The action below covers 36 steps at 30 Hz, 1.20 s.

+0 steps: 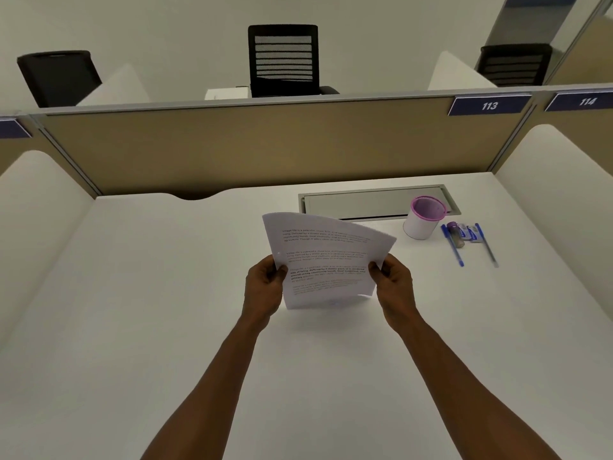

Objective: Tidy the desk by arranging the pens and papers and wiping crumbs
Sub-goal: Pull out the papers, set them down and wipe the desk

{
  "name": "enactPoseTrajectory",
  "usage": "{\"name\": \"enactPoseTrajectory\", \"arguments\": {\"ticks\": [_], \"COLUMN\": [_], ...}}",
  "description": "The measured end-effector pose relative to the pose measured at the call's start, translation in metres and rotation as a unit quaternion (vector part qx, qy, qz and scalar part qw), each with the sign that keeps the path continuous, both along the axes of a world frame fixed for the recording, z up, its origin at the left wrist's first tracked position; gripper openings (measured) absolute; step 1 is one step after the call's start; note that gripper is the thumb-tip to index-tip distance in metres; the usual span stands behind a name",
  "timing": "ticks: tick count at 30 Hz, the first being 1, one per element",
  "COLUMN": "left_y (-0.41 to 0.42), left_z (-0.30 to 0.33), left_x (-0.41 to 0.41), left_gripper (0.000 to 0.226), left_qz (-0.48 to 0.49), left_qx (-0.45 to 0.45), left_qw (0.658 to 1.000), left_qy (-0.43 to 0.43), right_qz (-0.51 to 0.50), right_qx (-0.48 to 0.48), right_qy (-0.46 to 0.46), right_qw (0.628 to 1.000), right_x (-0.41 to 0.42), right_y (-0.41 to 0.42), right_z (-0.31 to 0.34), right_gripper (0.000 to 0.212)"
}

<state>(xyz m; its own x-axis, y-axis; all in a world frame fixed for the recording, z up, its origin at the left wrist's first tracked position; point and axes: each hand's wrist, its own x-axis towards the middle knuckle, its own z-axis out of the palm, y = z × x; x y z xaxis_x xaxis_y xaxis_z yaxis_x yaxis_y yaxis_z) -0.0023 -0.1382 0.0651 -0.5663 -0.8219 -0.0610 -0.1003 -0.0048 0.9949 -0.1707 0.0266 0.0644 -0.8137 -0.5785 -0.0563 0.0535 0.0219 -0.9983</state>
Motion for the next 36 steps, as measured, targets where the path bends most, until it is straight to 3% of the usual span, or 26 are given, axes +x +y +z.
{"name": "enactPoseTrajectory", "arguments": {"ticks": [25, 36], "left_y": [-0.001, 0.001], "left_z": [-0.002, -0.002], "left_x": [-0.008, -0.009], "left_gripper": [0.038, 0.029], "left_qz": [-0.002, -0.003], "left_qx": [-0.006, -0.011], "left_qw": [1.000, 1.000], "left_qy": [0.004, -0.020], "right_qz": [-0.028, -0.024], "right_qx": [0.025, 0.054], "right_qy": [0.003, 0.009], "right_qw": [0.999, 0.998], "right_x": [-0.001, -0.004], "right_y": [-0.004, -0.005], "right_z": [-0.005, -0.016], "right_gripper": [0.024, 0.024]}}
